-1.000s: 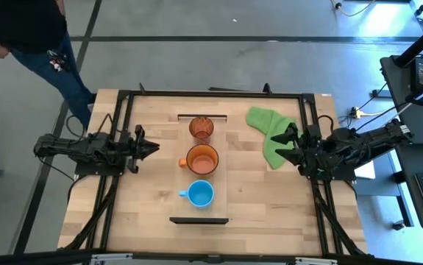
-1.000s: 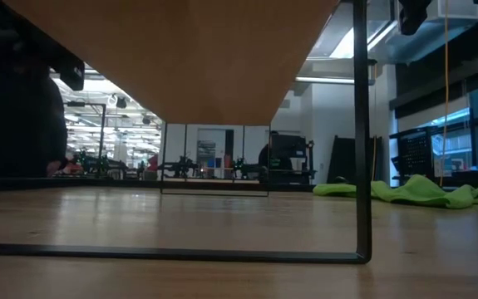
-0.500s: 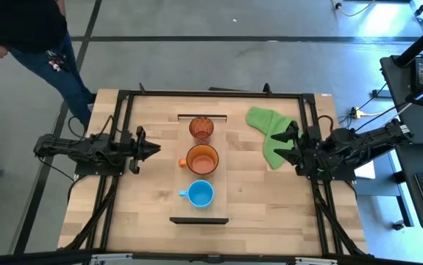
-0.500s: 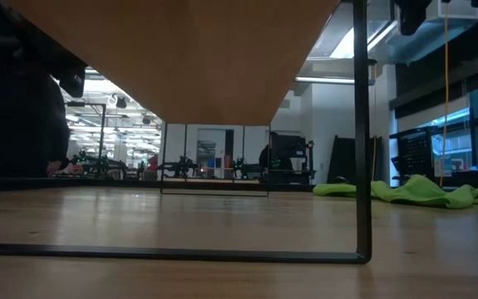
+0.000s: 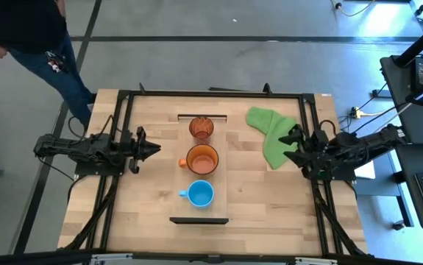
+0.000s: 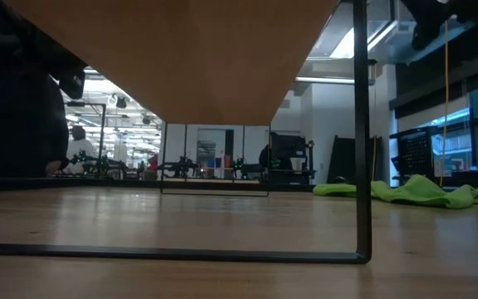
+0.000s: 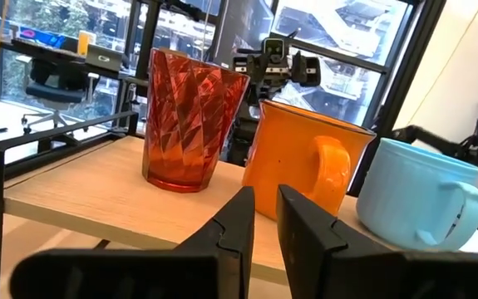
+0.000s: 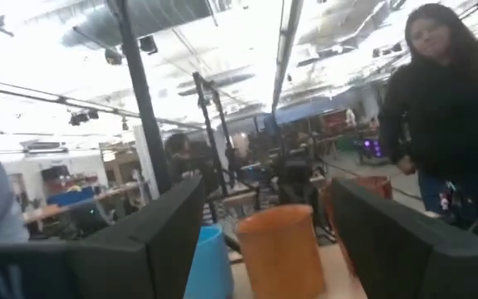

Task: Stack small to large cups/mugs on shelf
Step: Return to Home Position

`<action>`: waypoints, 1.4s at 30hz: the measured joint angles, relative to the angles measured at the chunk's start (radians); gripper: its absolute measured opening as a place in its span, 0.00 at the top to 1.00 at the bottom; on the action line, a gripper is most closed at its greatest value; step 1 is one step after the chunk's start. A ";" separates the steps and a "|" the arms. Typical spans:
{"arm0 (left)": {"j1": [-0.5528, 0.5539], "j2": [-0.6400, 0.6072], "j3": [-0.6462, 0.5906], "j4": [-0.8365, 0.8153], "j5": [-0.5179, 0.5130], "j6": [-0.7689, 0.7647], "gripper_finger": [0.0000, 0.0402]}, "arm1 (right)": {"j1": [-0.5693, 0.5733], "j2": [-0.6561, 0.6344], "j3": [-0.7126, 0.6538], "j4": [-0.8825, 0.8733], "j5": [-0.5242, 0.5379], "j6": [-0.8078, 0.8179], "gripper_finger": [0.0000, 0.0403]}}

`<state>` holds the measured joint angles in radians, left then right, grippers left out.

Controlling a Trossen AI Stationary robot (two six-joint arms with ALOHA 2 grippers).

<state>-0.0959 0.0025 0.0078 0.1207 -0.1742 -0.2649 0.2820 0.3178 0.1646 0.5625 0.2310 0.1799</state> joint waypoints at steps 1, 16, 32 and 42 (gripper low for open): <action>0.000 0.000 0.000 0.000 0.000 -0.007 0.88 | 0.000 -0.023 -0.008 -0.017 -0.004 -0.001 0.35; 0.000 0.000 0.000 0.000 -0.053 -0.018 0.88 | -0.001 -0.282 -0.107 -0.251 0.058 0.007 0.35; 0.000 0.000 0.000 -0.016 0.054 -0.015 0.88 | -0.001 -0.315 -0.158 -0.342 0.218 -0.194 0.35; 0.000 0.000 0.000 -0.038 0.167 -0.014 0.88 | 0.000 -0.315 -0.158 -0.381 0.292 -0.252 0.35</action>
<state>-0.0960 0.0029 0.0078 0.0830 -0.0075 -0.2790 0.2821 0.0032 0.0067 0.1818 0.5228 -0.0720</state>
